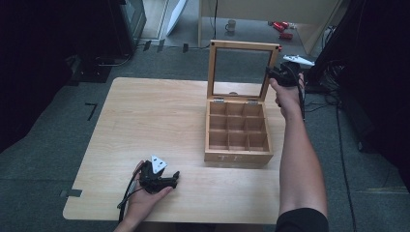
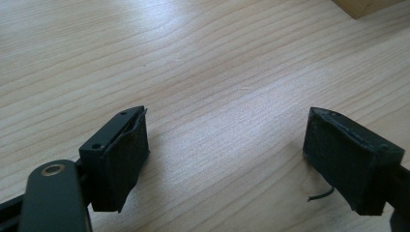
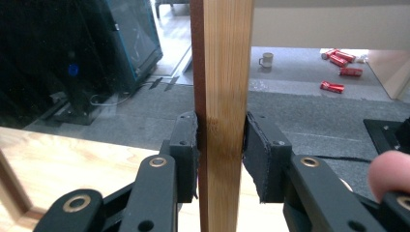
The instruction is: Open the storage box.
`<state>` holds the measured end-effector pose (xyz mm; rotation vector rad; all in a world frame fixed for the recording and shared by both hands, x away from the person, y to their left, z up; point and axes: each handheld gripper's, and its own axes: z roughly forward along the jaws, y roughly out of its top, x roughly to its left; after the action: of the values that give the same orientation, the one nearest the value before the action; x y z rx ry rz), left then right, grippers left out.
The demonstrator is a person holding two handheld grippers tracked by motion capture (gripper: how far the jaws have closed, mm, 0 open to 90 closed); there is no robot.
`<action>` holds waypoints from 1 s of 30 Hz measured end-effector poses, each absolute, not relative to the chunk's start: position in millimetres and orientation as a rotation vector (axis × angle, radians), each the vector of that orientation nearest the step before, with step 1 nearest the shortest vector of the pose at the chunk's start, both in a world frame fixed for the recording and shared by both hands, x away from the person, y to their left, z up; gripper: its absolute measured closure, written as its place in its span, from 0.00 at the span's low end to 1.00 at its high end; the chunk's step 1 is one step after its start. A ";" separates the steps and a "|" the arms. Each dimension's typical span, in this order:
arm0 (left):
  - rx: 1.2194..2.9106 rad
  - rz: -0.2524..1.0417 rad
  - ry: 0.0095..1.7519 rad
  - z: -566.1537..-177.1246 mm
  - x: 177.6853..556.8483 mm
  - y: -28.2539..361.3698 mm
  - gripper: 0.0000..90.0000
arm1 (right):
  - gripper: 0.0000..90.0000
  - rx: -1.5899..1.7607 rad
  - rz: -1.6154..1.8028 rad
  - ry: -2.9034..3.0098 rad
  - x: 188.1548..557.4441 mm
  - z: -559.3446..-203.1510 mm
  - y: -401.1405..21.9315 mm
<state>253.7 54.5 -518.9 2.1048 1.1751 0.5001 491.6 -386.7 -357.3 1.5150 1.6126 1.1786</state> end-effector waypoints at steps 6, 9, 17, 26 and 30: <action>2.104 0.497 1.174 -518.9 253.6 54.4 0.19 | 0.75 1.541 1.144 1.590 502.0 -359.8 -382.5; 2.104 0.497 1.174 -518.9 253.6 54.3 0.19 | 0.75 1.546 1.140 1.575 505.1 -362.0 -381.2; 2.106 0.494 1.170 -518.9 253.8 54.0 0.19 | 0.75 1.538 1.146 1.553 502.5 -363.7 -380.0; 2.110 0.496 1.166 -518.8 254.0 54.0 0.19 | 0.58 1.479 1.105 1.551 477.1 -369.8 -373.9; 2.109 0.495 1.168 -518.8 253.9 53.8 0.19 | 0.49 1.503 1.141 1.563 461.2 -375.2 -378.9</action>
<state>253.9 53.8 -518.8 2.1088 1.1682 0.4949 461.2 -378.9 -375.2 1.5026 1.5627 1.1405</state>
